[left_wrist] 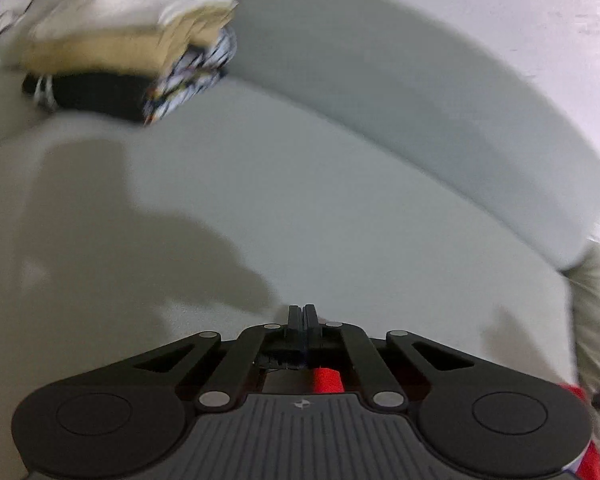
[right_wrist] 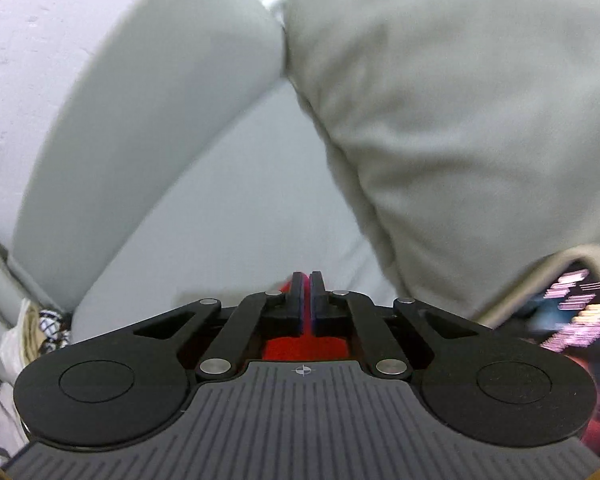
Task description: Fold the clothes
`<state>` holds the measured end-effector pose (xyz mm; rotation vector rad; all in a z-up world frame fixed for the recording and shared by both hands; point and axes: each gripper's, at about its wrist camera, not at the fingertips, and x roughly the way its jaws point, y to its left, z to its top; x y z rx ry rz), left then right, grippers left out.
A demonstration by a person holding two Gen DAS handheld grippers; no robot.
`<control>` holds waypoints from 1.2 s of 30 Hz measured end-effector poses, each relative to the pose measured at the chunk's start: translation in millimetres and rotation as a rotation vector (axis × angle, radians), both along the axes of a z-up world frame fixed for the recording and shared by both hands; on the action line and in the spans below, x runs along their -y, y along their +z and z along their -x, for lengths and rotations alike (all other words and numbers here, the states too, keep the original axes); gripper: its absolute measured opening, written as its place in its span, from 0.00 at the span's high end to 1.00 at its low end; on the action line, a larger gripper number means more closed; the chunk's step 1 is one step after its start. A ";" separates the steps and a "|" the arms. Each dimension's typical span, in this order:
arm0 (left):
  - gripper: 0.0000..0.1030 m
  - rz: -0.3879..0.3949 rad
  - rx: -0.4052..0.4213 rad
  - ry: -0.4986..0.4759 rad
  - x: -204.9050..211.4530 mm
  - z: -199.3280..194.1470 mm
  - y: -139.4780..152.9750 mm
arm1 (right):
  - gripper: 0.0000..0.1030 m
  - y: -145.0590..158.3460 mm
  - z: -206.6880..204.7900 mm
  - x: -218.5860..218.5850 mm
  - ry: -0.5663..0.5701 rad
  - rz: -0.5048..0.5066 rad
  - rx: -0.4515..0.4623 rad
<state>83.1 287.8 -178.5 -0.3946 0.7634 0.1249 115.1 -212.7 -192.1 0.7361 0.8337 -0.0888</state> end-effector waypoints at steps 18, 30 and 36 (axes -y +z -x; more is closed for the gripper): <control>0.87 -0.228 -0.024 -0.437 151.7 142.4 31.3 | 0.68 51.8 184.2 -55.0 0.365 0.282 0.027; 0.87 -0.305 -0.197 -0.543 161.6 161.3 -3.1 | 0.85 18.7 199.5 -69.4 0.456 0.380 -0.166; 0.80 -0.238 -0.181 -0.500 149.4 172.7 11.9 | 0.60 31.8 235.1 -21.0 0.334 0.065 -0.161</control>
